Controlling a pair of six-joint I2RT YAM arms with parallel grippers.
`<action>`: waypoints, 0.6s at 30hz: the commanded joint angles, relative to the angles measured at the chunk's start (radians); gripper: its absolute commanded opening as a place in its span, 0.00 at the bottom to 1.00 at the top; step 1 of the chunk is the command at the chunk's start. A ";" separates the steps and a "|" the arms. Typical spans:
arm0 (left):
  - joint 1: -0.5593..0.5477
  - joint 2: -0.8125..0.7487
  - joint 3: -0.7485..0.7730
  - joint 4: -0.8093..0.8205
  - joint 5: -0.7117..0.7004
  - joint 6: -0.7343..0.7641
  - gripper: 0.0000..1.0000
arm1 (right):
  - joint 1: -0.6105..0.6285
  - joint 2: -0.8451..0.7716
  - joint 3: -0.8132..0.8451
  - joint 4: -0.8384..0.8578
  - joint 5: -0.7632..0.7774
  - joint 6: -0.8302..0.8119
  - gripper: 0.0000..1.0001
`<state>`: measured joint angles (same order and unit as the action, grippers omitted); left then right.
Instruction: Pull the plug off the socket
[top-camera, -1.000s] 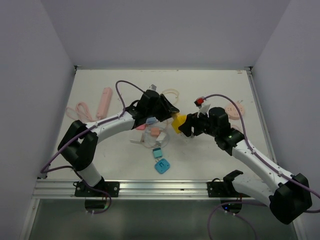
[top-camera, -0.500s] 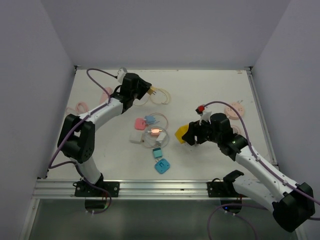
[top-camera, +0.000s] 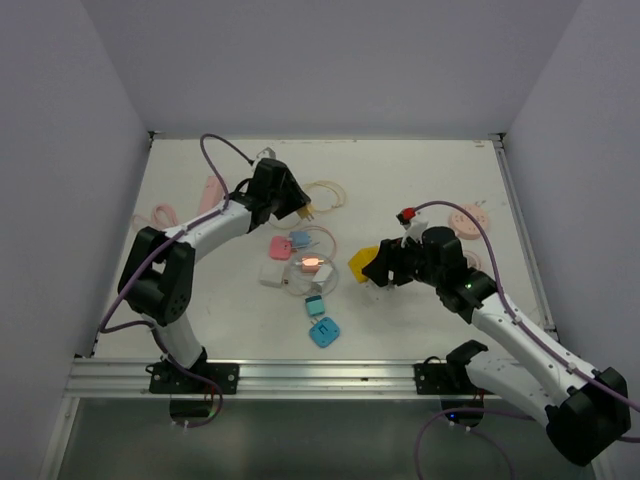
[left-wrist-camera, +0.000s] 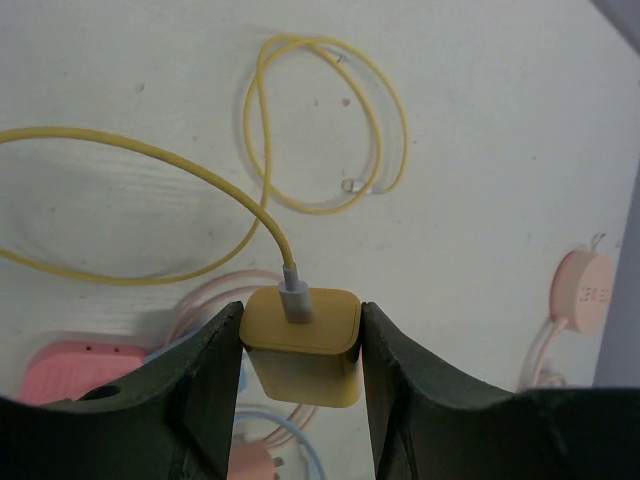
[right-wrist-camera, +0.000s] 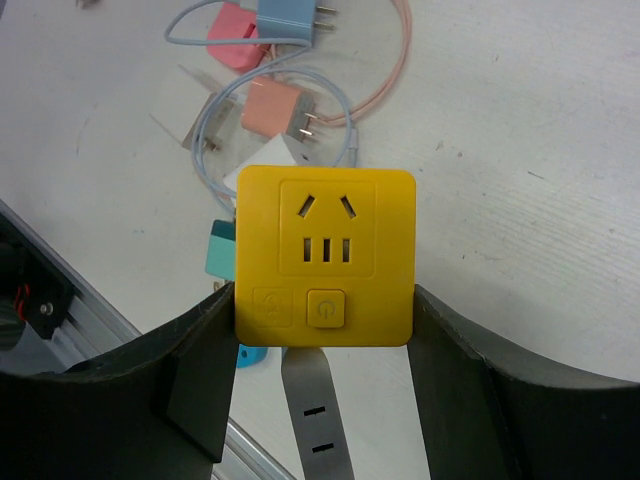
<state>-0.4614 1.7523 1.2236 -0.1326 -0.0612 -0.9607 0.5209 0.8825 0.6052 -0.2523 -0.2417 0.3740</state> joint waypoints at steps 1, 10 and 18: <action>-0.016 -0.043 -0.061 -0.073 0.023 0.143 0.21 | 0.002 0.019 0.016 0.113 0.042 0.065 0.00; -0.029 -0.119 -0.153 -0.085 0.009 0.240 0.47 | 0.001 0.127 0.031 0.197 0.122 0.195 0.00; -0.034 -0.207 -0.177 -0.050 0.017 0.287 0.73 | 0.001 0.180 0.067 0.228 0.199 0.258 0.00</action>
<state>-0.4923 1.6085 1.0462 -0.2234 -0.0475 -0.7300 0.5213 1.0531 0.6071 -0.1196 -0.1036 0.5816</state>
